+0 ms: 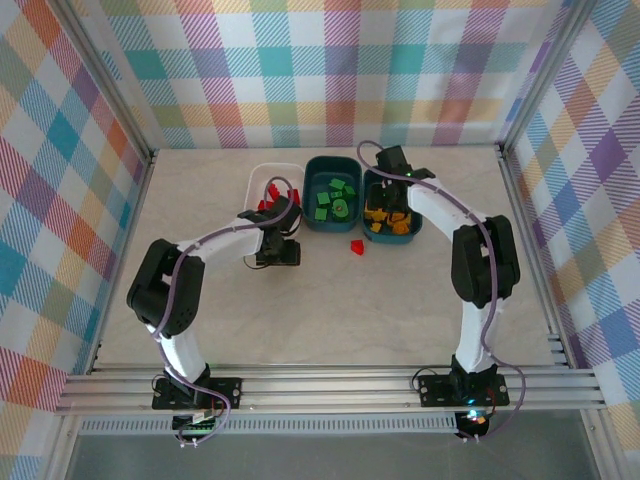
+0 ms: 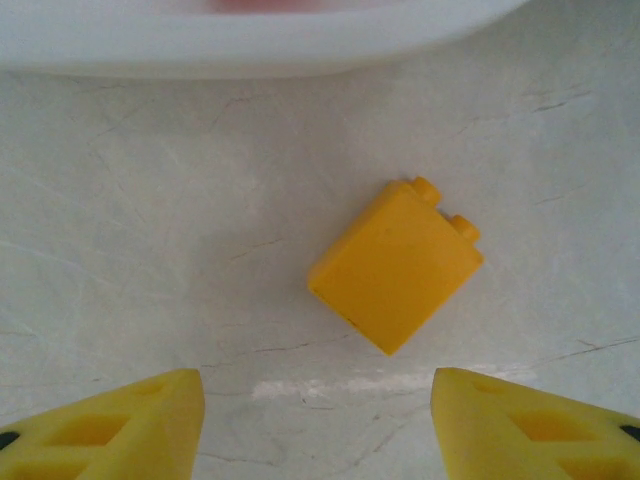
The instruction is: Sort the legos into containers by color
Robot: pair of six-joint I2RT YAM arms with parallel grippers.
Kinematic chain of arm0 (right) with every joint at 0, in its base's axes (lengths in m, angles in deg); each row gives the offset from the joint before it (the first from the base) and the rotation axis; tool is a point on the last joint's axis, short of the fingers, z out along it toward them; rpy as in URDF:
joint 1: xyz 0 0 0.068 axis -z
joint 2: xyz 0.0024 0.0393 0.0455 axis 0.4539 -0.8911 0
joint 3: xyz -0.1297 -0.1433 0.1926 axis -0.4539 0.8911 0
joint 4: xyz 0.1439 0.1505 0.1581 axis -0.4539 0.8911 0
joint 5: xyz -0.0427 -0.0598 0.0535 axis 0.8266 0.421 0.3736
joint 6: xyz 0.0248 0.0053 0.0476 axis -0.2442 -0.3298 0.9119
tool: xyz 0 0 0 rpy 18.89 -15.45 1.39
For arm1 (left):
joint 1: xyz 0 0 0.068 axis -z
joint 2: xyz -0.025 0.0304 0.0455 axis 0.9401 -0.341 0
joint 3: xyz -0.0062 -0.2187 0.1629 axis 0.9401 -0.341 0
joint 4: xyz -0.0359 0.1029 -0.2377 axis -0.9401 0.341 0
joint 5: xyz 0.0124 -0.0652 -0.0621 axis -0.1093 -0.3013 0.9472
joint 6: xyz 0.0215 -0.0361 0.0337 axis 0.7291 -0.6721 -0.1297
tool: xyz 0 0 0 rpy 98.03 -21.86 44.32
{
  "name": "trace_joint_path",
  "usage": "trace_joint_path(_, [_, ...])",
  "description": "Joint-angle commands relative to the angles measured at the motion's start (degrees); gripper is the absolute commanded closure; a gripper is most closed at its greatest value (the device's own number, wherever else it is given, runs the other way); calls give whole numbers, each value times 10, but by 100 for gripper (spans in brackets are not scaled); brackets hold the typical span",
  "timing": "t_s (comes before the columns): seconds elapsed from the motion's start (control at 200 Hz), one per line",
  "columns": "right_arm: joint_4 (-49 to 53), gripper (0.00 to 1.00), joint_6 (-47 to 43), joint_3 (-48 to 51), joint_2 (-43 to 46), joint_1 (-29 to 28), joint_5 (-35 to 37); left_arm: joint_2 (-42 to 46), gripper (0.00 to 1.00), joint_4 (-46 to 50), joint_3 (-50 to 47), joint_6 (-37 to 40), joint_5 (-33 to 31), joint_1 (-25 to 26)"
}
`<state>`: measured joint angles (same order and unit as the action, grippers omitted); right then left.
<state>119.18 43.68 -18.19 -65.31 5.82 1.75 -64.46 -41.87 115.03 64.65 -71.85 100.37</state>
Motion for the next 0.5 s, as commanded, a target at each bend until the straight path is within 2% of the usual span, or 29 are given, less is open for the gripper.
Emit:
trace_joint_path(0.0, [-3, 37, 7, 3, 58, -1, -15, -6, 39, -21, 19, 28, -10, -1])
trace_joint_path(0.31, [-53, 34, 59, 190, 214, -7, -62, -53, 42, -43, 33, 47, -11, -1])
trace_joint_path(0.495, [-50, 34, 69, 251, 269, -9, -77, -73, 44, -67, 39, 62, -11, -2])
